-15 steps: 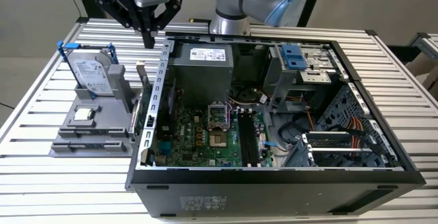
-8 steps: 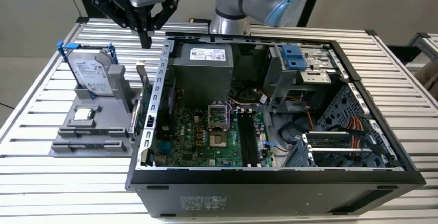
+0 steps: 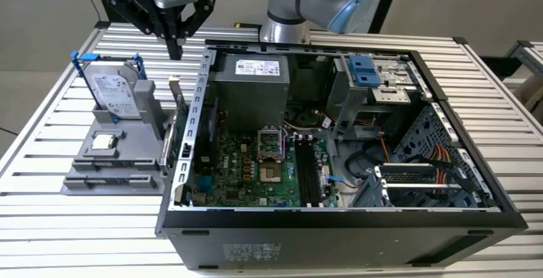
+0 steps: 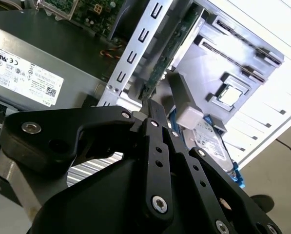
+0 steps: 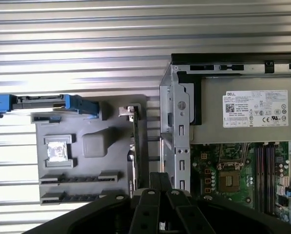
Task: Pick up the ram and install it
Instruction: 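Reach for the ram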
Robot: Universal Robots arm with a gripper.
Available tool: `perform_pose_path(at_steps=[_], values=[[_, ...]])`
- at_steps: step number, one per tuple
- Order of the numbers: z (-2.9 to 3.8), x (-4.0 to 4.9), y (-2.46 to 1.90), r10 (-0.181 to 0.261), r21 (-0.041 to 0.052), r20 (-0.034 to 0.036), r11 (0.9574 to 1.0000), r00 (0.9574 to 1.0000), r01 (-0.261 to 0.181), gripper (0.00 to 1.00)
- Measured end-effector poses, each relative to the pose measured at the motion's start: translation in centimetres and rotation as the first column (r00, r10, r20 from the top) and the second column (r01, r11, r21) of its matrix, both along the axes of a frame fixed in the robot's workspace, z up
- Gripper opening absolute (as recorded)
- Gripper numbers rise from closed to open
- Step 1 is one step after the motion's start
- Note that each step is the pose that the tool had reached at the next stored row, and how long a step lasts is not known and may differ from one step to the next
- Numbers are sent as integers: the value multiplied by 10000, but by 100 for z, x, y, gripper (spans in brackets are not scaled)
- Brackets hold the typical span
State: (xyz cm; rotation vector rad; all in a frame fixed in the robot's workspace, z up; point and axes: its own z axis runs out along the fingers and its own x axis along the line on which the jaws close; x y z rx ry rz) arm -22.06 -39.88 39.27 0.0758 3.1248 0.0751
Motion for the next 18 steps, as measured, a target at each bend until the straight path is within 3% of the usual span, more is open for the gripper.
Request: perform_pose_path(at_steps=[18], values=[[0,-258,0,122,1,0,9999,9999,-122,0]])
